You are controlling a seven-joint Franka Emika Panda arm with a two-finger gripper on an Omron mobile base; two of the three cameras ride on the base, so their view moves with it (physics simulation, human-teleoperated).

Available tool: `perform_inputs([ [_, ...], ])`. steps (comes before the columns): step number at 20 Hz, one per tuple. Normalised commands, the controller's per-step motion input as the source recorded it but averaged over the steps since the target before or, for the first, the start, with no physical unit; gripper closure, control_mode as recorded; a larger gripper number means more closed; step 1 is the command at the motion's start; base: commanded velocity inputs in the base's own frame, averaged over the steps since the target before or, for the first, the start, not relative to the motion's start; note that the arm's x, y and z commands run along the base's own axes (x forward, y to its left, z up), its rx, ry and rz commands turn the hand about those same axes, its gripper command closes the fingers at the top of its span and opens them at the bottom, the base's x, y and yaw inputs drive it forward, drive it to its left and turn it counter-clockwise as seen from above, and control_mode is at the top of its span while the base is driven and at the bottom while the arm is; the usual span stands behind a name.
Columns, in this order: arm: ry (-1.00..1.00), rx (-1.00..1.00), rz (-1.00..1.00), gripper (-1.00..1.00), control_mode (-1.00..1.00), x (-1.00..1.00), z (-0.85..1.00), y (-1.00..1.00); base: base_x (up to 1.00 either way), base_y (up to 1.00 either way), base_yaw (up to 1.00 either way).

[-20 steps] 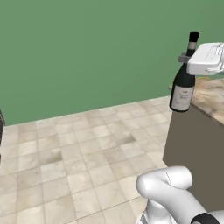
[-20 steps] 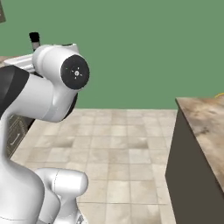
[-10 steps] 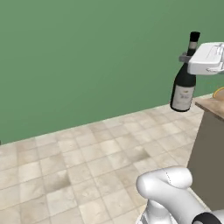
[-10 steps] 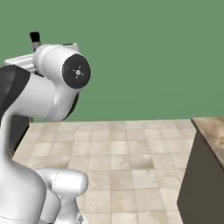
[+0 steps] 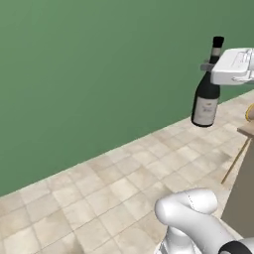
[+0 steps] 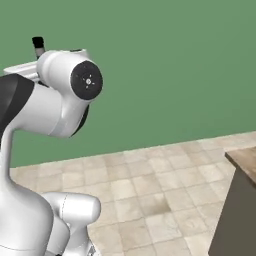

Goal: Get the candle and the wine from the cabinet and move them to the dining counter.

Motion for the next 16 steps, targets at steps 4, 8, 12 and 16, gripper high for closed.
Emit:
perform_inputs([
  [4, 0.0, 0.0, 0.0, 1.0, 1.0, 0.0, 0.0, 0.0, 0.51, 0.51, -0.81],
  [8, 0.0, 0.0, 0.0, 1.0, 1.0, 0.0, 0.0, 0.0, 0.45, 0.49, -0.82],
  [12, 0.0, 0.0, 0.0, 1.0, 1.0, 0.0, 0.0, 0.0, 0.55, 0.6, -0.79],
  [16, 0.0, 0.0, 0.0, 1.0, 1.0, 0.0, 0.0, 0.0, 0.84, 0.79, -0.7],
])
